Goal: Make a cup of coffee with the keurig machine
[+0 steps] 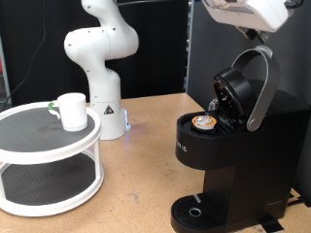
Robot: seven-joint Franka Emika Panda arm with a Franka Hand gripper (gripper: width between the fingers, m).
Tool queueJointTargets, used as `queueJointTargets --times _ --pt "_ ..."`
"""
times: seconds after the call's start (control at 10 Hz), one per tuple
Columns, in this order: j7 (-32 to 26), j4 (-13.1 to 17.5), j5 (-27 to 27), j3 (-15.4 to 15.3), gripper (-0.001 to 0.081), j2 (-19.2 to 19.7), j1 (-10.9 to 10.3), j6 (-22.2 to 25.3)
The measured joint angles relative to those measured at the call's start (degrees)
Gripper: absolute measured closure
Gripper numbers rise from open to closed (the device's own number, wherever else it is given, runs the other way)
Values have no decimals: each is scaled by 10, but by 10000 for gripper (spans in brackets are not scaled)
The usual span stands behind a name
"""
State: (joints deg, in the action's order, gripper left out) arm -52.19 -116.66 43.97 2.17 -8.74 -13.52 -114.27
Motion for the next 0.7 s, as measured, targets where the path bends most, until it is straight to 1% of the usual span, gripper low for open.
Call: queueJointTargets --times 0.1,0.2,0.3,0.5,0.6,0.7 --pt "0 0 0 -4 477 1 0 -6" --pt "0 0 0 -7 653 1 0 -11" --pt "0 0 1 -10 768 1 0 -14" --pt "0 0 1 -15 768 1 0 -21" --pt "0 0 1 -17 800 1 0 -23" --pt "0 -2 1 -20 804 1 0 -29"
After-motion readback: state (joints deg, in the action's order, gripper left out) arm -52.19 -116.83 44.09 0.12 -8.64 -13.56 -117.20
